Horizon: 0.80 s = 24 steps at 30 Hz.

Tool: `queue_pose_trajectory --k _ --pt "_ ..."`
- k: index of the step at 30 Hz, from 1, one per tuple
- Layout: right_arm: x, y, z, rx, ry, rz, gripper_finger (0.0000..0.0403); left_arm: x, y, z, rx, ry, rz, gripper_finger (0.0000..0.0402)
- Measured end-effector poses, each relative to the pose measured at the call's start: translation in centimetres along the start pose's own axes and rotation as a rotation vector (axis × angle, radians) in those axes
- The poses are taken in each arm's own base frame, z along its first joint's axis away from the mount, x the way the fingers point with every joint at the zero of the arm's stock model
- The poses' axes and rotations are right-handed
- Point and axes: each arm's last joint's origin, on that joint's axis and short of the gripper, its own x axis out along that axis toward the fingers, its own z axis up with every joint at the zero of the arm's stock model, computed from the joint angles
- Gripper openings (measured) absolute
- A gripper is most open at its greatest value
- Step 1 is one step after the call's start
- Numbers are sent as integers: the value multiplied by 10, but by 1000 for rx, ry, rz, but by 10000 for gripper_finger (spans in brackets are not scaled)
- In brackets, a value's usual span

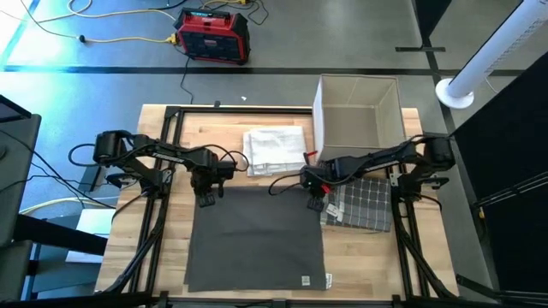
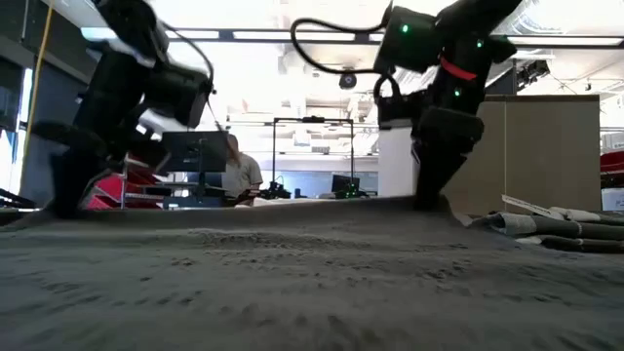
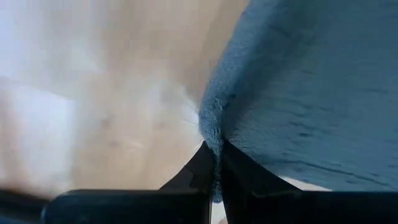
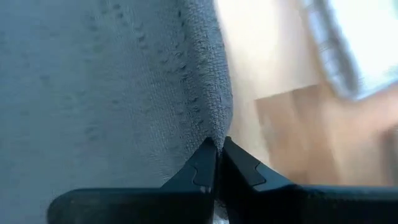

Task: Fold towel
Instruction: Fold the gray towel

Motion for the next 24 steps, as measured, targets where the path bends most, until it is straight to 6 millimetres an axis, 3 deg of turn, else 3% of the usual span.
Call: queue_pose_trajectory --k 5,11,16,24 --pt "-28 -4 1 20 -100 -84 0 -39 6 -5 -42 -73 144 2" --pt "-64 -2 -6 22 -204 -158 0 -81 12 -32 -141 -219 268 2" --pt "-78 16 -13 -11 -242 -79 0 -90 -1 -50 -222 -307 191 2" --pt "-81 74 -31 -81 -195 257 0 -82 -58 -65 -127 -310 66 2"
